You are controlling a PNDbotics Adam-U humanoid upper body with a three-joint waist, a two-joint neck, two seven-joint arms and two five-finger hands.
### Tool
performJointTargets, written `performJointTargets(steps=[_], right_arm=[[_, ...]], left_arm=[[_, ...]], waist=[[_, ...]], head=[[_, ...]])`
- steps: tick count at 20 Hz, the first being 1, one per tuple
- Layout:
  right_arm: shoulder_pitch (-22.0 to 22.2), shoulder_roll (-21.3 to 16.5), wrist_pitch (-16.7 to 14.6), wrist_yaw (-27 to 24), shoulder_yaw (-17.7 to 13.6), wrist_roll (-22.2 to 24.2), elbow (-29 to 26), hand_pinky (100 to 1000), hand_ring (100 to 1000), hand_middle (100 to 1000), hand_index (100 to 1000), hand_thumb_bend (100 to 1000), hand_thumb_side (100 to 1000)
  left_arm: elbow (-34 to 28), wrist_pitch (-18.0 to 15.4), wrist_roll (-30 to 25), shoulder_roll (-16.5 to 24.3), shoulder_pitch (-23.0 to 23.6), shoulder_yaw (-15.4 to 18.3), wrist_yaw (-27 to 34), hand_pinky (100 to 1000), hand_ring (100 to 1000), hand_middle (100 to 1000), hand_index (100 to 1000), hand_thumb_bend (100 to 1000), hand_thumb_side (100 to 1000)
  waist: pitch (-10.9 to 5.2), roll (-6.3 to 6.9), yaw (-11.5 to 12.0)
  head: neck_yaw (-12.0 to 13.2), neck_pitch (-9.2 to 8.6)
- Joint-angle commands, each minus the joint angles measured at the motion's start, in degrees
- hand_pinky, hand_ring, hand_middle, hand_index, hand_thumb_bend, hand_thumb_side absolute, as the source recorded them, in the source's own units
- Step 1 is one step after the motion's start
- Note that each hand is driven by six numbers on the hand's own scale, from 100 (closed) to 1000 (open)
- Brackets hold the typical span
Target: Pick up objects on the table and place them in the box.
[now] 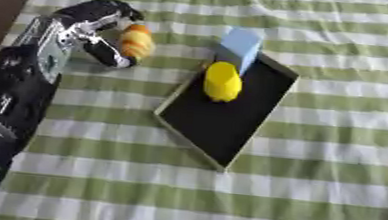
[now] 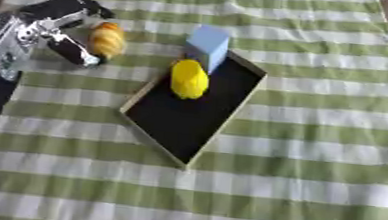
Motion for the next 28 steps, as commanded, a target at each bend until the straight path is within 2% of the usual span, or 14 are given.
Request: performJointTargets(steps=[1,2,3,4,8,9,13,14,15,20,28], right_arm=[[-0.60,-1.68,0.21,-0.24,-0.35,0.06,-0.86,949,822,512,785,100,470],[-0.56,-1.65,0.27,-0.21,-0.36,0.08,-0.86,950,822,512,786,100,470],[-0.51,-1.62,0.35,-0.16,-0.35,0.10,-0.86,950,822,512,786,100,470],[-0.47,-1.58,0.42,-0.11,-0.35,0.11,-0.86,950,822,512,786,100,470],[-0.36,-1.47,0.60,-0.05,-0.28,0.17,-0.86,951,822,511,787,100,470],[-0.32,-1.46,0.59,-0.03,-0.26,0.20,-0.86,951,822,511,787,100,470],[-0.11,-1.42,0.52,0.03,-0.30,0.15,-0.86,951,822,511,787,100,470],[-0.07,-1.40,0.50,0.02,-0.33,0.09,-0.86,951,822,511,787,100,470],[-0.03,-1.38,0.48,-0.02,-0.37,-0.01,-0.86,951,822,511,787,100,470],[0.21,-1.46,0.28,-0.17,-0.59,-0.46,-0.86,950,822,513,788,100,470],[1.04,-1.84,-0.59,-0.20,-1.39,-1.53,-0.86,947,821,516,788,100,470]], left_arm=[[0.29,1.07,-0.01,1.47,-1.50,0.78,-1.45,897,929,806,908,468,236],[0.39,1.40,0.21,1.52,-1.48,0.86,-1.90,881,917,796,899,465,173],[0.42,1.73,0.55,1.54,-1.43,0.89,-2.30,879,916,795,897,462,167],[0.46,2.01,0.93,1.54,-1.38,0.90,-2.55,869,910,789,870,439,118],[0.26,3.35,3.36,1.48,-1.34,1.02,-2.39,841,893,768,809,315,158],[0.16,3.59,3.91,1.48,-1.33,0.95,-2.24,840,893,768,805,309,160],[-1.06,3.43,4.35,1.36,-1.22,0.62,-0.71,812,874,745,751,185,161],[-1.91,3.24,4.18,1.35,-1.16,0.55,0.03,798,864,734,734,105,253],[-2.89,3.04,3.90,1.34,-1.10,0.46,0.84,791,858,727,726,142,157],[-8.58,0.62,3.22,1.49,-0.69,-2.01,3.30,749,828,680,669,186,131],[-22.33,-9.11,1.14,1.33,2.87,-11.78,10.50,741,823,672,667,224,129]], waist=[[-0.92,-0.10,-0.10],[-0.89,-0.09,-0.11],[-0.88,-0.08,-0.11],[-0.88,-0.07,-0.10],[-0.98,-0.16,-0.11],[-1.02,-0.18,-0.10],[-1.17,-0.30,-0.04],[-1.21,-0.34,-0.01],[-1.26,-0.38,0.03],[-1.64,-0.54,0.32],[-2.47,-0.60,0.85]], head=[[0.39,-0.89],[0.42,-0.91],[0.42,-0.90],[0.40,-0.89],[0.39,-0.88],[0.39,-0.87],[0.36,-0.68],[0.37,-0.63],[0.37,-0.59],[0.32,-0.30],[-0.21,0.54]])
